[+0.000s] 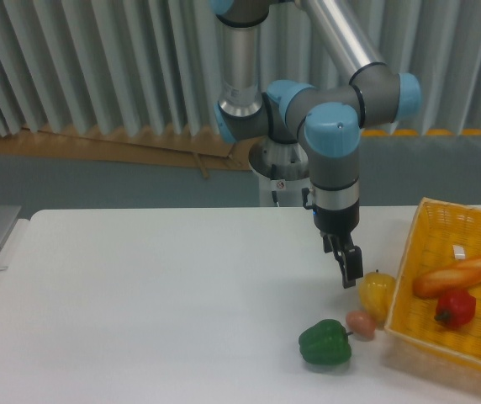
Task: Place the green peppers in a basket
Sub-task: 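Lower the gripper onto the green bell pepper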
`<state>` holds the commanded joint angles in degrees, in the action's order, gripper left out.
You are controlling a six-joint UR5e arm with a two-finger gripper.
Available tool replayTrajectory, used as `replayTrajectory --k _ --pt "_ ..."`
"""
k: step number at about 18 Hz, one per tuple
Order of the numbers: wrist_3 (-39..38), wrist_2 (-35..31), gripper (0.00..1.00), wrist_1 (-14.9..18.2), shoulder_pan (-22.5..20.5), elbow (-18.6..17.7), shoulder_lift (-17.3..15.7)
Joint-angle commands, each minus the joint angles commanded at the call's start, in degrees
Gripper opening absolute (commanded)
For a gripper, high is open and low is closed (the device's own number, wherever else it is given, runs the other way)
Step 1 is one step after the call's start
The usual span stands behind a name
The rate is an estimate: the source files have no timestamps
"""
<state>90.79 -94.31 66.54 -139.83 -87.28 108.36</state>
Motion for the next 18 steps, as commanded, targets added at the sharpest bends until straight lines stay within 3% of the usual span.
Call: replayTrajectory --k 5,9,18 --pt "0.4 -0.5 1.00 -0.5 2.2 1.0 3.9" --pt "0.3 -1.4 1.00 -2.9 4.7 2.0 6.4" --pt "0.5 -2.0 1.00 -3.3 4.7 3.6 8.6"
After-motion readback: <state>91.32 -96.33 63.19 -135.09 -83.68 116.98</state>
